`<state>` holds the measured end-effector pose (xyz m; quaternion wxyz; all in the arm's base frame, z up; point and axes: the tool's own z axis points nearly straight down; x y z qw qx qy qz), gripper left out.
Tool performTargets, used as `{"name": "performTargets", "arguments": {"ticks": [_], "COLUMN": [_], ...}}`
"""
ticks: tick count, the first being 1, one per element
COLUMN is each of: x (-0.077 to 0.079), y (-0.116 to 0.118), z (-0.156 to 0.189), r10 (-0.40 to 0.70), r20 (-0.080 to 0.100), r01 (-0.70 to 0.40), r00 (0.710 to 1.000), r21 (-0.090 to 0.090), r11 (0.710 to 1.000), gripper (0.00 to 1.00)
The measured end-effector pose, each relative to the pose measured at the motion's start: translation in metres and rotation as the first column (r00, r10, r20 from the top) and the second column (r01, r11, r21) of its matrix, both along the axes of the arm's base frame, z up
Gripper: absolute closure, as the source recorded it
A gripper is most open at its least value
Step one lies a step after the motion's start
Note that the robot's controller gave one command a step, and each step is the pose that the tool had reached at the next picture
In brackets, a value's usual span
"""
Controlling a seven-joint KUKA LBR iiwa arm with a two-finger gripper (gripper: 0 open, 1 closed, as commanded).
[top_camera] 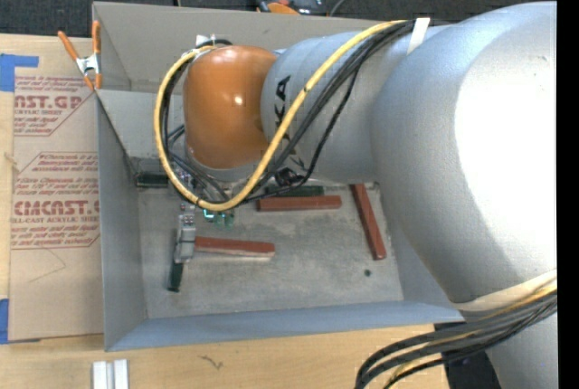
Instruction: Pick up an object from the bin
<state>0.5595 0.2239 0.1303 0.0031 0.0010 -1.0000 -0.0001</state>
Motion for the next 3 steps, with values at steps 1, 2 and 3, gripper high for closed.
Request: {"name": "performTargets", "arguments": {"ticks": [1,2,3], "x": [-0.047,-0.046,-0.055], "y": [-0.050,-0.048,-0.032], "z": [-0.063,-0.061,0.083], "r10": [0.242,0.243,0.395], "r20": [0.001,0.006,0.016], "r01": [-0.242,-0.243,-0.395], "r00": [0.970,0.970,0.919], "r21": [-0.001,0.001,0.000], "r11": [0.970,0.970,0.919], "gripper": [0.00,1.00,1.00]}}
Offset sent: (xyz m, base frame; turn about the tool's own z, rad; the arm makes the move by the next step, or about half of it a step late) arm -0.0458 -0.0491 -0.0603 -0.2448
